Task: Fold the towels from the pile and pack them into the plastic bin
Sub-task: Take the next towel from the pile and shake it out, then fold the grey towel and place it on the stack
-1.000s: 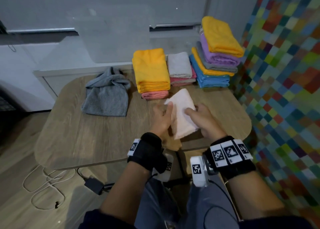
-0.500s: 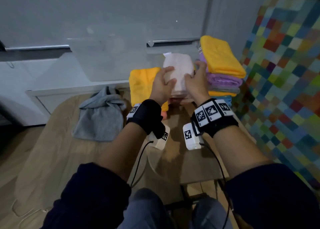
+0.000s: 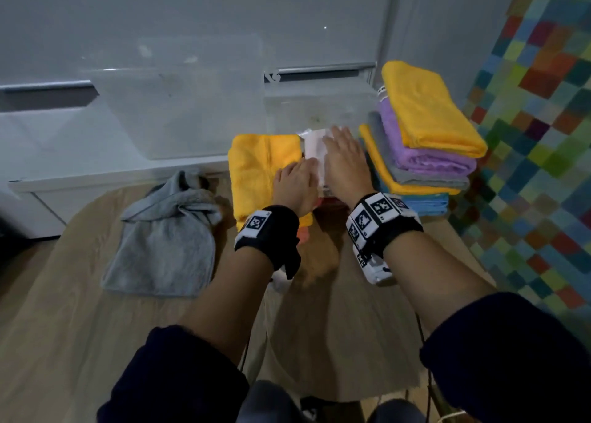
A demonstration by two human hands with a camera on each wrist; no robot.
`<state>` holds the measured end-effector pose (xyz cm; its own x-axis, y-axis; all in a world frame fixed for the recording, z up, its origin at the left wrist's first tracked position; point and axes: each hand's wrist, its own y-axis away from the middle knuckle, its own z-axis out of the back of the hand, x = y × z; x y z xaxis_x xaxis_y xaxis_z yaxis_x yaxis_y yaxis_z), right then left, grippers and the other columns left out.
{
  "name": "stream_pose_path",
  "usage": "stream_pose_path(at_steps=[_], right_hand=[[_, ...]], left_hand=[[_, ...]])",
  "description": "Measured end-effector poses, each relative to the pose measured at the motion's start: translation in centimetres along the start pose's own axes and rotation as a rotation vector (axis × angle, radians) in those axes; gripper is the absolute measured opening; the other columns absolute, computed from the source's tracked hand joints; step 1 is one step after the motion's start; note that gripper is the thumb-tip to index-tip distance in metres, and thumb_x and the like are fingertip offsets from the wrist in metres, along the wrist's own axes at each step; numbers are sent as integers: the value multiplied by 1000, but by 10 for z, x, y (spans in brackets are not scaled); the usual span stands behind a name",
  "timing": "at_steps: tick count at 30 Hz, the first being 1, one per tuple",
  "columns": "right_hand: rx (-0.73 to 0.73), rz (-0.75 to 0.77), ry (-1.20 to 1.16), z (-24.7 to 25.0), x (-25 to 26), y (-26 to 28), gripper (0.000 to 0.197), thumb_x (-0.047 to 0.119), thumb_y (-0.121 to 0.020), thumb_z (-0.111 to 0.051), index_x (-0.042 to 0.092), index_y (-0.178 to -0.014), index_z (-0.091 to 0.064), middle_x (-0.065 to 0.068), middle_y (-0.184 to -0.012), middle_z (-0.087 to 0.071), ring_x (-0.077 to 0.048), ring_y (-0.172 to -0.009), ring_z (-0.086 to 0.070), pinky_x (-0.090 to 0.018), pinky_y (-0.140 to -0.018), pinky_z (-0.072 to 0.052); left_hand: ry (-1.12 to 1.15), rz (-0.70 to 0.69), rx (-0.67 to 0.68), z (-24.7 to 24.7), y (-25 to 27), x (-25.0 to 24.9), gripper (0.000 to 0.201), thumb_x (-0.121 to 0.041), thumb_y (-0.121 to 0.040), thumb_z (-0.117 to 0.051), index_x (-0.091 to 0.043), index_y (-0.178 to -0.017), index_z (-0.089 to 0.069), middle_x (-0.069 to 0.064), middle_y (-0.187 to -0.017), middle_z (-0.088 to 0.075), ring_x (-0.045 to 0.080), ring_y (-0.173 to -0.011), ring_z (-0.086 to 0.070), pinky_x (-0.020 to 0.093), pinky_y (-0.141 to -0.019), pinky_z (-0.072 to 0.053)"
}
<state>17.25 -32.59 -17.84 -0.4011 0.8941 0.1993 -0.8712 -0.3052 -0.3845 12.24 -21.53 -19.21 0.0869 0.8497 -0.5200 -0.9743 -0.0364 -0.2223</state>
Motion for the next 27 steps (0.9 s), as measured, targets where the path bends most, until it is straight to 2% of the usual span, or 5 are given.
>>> stream_pose_path(at_steps=[3,10,17,23,27], right_hand=[[246,-4,62,-16,-9,2,49,20,-99,-34,15,-146,-24,-3,-158,-12,-24,-145,-8,-47,-115,-9],[357,-2,148,-14,-12,0,53,27,-96,-38,17,-146,-23,-1,-157,-13,-23,-144,-9,-51,-114,-11],[-193,-27,-84,41,47,55,47,15,-94,-40,9,-140,-38,-11,-155,-21,-28,-144,-18,-49,-117,-1],[-174,-44,-393,50,114,138,31,22,-83,-47,13,-106,-65,-7,-132,-53,-28,-121,-49,-50,-109,-19],[-31,-55,-487,40,130,185,17,17,-87,-53,16,-97,-66,-2,-114,-60,-24,-110,-54,-56,-105,-27]], left_hand=[[-7,-5,-12,-2,0,1,51,-12,-93,-39,-12,-143,-32,9,-149,-35,26,-138,-28,37,-113,-18],[355,-62,-121,23,18,-3,42,-13,-86,-39,-6,-126,-52,17,-124,-58,32,-115,-53,42,-96,-41],[195,299,-622,77,94,58,24,-23,-84,-49,-7,-101,-57,15,-107,-58,33,-105,-51,42,-88,-37],[-87,699,96,83,156,97,65,-47,-85,-56,-7,-133,-37,19,-137,-35,38,-128,-33,45,-105,-31],[-198,651,236,82,170,99,69,-42,-87,-58,-5,-138,-29,19,-140,-30,39,-129,-30,45,-106,-31]])
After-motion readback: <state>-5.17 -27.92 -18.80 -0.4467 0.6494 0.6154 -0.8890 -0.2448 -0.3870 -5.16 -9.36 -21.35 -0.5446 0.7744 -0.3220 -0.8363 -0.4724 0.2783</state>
